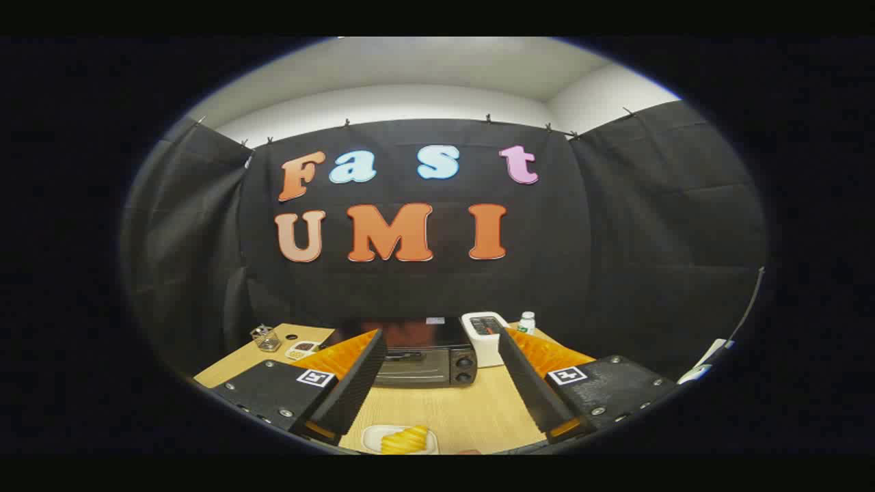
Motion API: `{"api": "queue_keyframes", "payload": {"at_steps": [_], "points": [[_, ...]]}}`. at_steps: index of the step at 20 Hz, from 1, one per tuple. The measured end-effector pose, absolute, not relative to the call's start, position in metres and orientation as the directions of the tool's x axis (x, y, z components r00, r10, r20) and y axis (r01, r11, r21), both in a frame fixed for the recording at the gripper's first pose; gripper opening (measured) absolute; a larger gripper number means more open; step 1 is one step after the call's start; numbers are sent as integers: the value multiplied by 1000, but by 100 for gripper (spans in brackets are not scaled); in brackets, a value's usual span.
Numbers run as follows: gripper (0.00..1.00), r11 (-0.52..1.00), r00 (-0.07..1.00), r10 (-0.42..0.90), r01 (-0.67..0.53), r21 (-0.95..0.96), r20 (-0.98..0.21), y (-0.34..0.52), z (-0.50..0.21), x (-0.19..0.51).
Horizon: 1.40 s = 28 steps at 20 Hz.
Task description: Open the toaster oven, put the food inside, and close the toaster oven door.
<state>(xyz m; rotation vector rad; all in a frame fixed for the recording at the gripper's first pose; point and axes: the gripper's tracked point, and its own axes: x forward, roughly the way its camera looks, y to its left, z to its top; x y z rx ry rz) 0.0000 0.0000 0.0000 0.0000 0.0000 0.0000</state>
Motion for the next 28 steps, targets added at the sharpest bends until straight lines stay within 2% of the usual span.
{"api": "queue_keyframes", "payload": {"at_steps": [28], "points": [[97,1000,1000,8,-9,-12,-28,7,-21,7]]}}
